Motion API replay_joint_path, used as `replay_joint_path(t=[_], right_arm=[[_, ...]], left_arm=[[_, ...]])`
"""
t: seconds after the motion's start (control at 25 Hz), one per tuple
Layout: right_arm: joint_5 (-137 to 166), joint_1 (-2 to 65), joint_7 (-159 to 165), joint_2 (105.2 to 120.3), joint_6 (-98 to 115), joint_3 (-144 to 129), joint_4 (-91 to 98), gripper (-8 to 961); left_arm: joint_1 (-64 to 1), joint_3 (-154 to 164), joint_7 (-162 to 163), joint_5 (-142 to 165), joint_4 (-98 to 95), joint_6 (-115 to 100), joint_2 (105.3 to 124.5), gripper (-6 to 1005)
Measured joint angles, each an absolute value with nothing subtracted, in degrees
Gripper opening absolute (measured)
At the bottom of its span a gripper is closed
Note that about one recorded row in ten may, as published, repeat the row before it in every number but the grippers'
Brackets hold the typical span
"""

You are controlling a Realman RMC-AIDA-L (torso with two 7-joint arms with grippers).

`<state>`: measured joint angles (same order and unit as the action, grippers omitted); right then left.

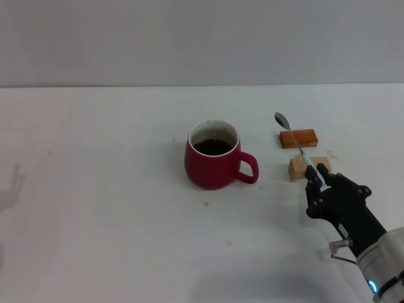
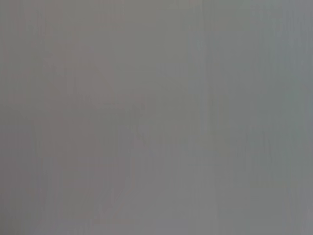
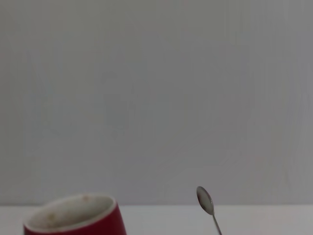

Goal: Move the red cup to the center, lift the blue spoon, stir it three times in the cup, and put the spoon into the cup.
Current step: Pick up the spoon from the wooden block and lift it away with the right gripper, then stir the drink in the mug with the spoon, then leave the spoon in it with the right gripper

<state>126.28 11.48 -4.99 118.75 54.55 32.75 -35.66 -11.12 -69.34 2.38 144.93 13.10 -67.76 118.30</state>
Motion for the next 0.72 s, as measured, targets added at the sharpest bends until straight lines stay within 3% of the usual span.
replay_joint_path(t=[0.16, 0.24, 0.44, 0.72], right_arm=[[126.41, 9.54, -8.86, 118.02, 54.14, 33.07, -40.81, 126], [126.27, 7.69, -12.6, 116.34, 51.37, 33.62, -47.28, 126], [126.39, 3.36, -20.36, 114.48, 44.56, 37.08, -59.42, 125], [126.47, -2.92, -31.88, 114.69, 32.89, 43.54, -73.17, 125]], left_arm=[[-11.04, -69.34, 2.3, 144.93, 13.1, -67.85, 118.3, 847], [-10.94, -69.44, 2.29, 144.91, 13.1, -68.27, 118.3, 847], [-10.73, -69.66, 2.29, 144.8, 13.08, -69.17, 118.3, 847], [-10.72, -69.58, 2.29, 144.75, 12.74, -69.23, 118.3, 847]])
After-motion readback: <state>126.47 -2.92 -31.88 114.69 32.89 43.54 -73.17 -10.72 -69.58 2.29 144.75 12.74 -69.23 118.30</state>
